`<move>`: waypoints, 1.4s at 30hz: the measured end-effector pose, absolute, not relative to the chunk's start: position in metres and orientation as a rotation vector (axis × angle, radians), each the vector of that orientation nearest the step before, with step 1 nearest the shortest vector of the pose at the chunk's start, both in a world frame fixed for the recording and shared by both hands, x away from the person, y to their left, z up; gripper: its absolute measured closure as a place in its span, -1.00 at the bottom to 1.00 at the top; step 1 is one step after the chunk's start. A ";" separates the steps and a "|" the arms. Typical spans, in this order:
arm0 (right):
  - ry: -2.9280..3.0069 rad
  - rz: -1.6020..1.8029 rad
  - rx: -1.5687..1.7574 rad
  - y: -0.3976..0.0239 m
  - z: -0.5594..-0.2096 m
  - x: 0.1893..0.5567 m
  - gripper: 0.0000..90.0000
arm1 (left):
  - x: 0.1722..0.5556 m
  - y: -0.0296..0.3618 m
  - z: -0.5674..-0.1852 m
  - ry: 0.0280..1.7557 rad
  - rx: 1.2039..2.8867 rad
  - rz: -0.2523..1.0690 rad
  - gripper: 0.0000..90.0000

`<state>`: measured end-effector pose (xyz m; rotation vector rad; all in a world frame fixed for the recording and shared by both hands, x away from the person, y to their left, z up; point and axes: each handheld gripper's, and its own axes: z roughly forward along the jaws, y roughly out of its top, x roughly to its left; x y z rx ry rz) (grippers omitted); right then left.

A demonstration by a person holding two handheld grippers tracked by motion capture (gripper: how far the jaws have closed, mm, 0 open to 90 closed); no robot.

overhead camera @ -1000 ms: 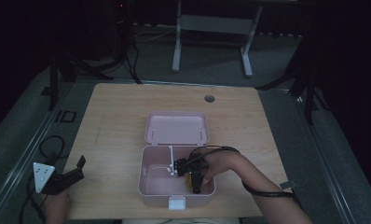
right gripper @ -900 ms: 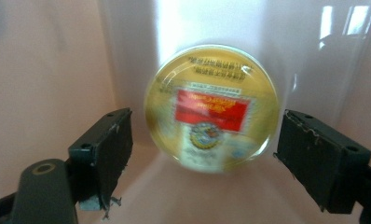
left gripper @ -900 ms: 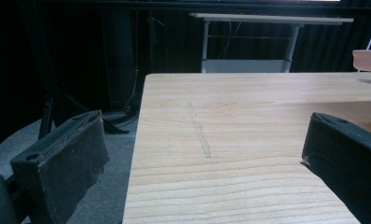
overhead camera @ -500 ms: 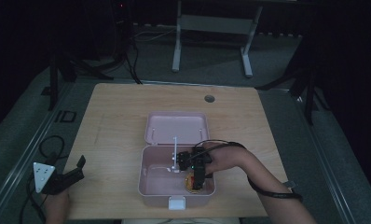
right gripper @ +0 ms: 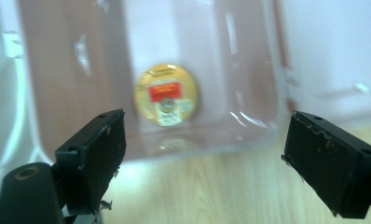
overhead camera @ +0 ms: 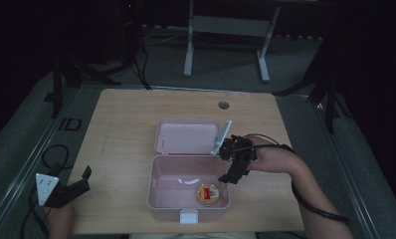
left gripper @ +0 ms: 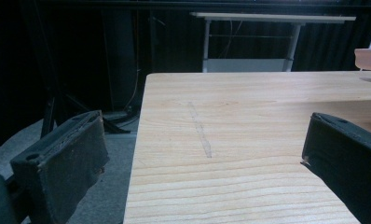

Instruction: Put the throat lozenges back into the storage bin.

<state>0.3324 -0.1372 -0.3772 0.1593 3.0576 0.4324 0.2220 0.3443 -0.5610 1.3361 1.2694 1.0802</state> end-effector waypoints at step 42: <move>2.196 0.817 1.195 -0.331 -0.528 0.349 -0.76 | 0.222 0.344 -0.561 1.266 1.337 1.081 -0.99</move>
